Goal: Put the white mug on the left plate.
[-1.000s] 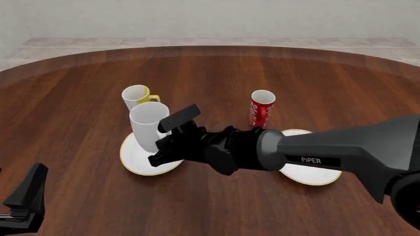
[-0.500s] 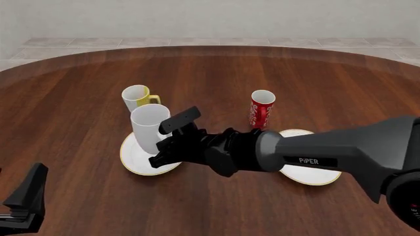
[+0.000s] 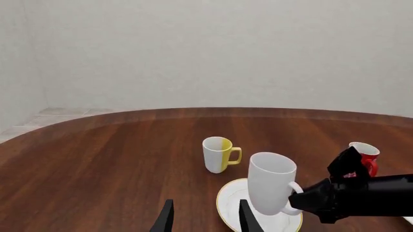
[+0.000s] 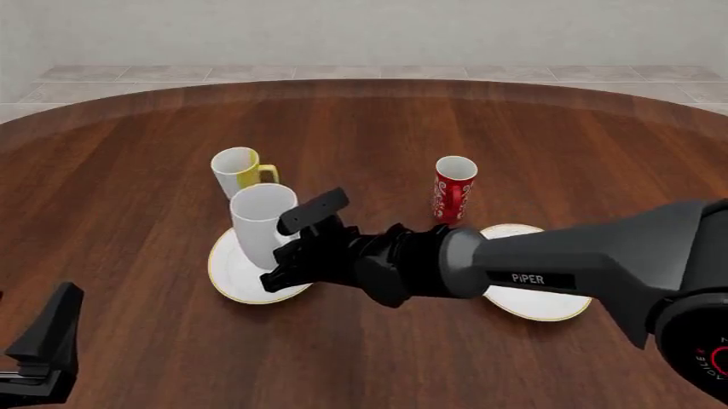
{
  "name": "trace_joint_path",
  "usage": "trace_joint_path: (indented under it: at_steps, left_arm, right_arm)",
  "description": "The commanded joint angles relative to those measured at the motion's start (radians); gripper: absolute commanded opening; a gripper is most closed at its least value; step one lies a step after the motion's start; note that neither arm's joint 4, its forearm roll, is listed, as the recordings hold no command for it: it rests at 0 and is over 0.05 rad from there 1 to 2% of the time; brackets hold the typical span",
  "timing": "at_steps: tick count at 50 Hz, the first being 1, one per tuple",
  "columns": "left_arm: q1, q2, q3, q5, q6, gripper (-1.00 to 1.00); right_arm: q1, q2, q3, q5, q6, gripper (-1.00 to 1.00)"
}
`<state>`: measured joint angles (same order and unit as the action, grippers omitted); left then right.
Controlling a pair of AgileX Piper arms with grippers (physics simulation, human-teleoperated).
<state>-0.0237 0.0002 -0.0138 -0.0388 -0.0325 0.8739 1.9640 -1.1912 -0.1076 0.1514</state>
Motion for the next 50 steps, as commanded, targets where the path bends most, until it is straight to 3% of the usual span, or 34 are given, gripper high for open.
trace_joint_path:
  at_steps: [1,50]
  left_arm:
    - [0.000,0.000,0.000,-0.001,0.001,1.00]
    - [-0.010,0.000,0.008,0.002,0.003,1.00]
  right_arm:
    - [-0.004,0.003,-0.004,-0.002,0.007,-1.00]
    - [-0.002,0.031,-0.016,0.002,0.018,-1.00]
